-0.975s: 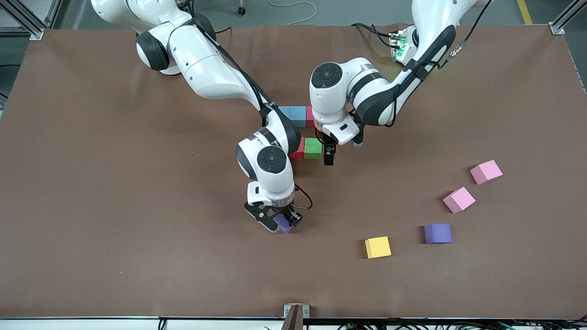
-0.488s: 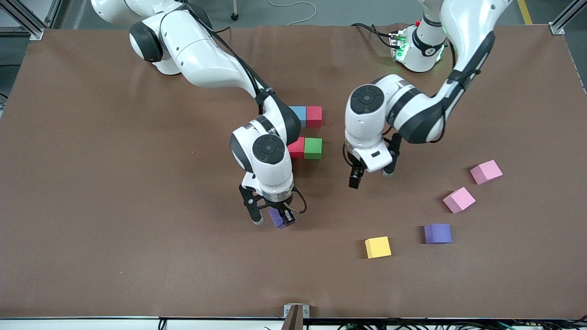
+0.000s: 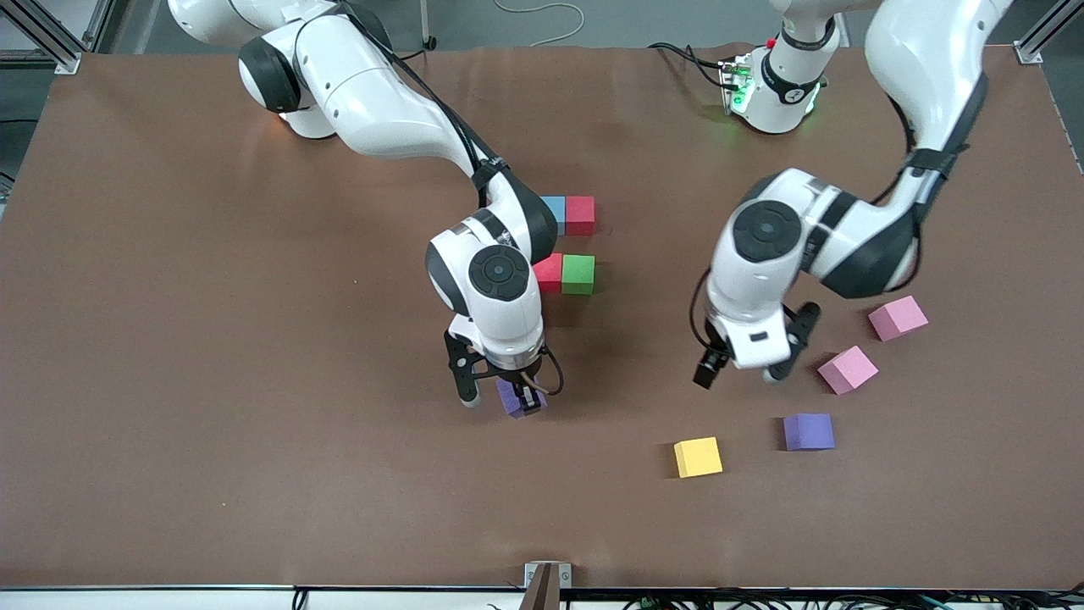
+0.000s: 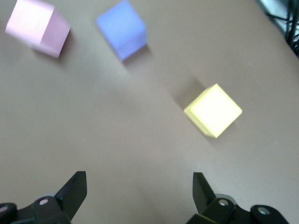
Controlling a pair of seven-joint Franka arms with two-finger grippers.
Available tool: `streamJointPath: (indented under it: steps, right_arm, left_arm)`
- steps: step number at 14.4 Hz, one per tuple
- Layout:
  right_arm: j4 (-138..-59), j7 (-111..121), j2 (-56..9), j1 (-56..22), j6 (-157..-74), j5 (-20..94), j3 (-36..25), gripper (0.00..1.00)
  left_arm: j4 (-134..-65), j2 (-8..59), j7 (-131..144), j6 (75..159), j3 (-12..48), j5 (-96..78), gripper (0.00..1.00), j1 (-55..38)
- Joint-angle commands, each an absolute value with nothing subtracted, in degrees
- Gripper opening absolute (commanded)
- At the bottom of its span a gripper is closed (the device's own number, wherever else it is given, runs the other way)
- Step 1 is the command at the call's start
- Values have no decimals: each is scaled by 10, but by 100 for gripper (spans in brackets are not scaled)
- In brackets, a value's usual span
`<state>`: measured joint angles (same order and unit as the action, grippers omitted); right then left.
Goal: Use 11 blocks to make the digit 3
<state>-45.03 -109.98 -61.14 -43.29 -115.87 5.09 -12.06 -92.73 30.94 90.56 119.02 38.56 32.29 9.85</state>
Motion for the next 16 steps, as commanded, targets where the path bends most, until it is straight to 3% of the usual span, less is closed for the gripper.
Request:
streamJointPath:
  steps: [1,8,11,13,16]
  right_arm:
    - [-490,-1176,-584,-463,-1157,40,-122,0]
    - [-575,-1288,-578,-544,-1171,20,-158,0]
    - [-629,-1301,-555,-560,-1193,19,-160,0]
    - [-678,-1302,-529,-567,-1217,19,-161,0]
    - [-701,-1334,-520,-574,-1230,18,-161,0]
  left_arm:
    - [-890,333,780,1175,392,323,100,133]
    - [-839,406,600,1189,393,308,100,174]
    - [-785,457,573,1194,392,299,100,163]
    - [-779,461,520,1206,389,303,100,142]
    - [-704,500,457,1206,336,301,100,69]
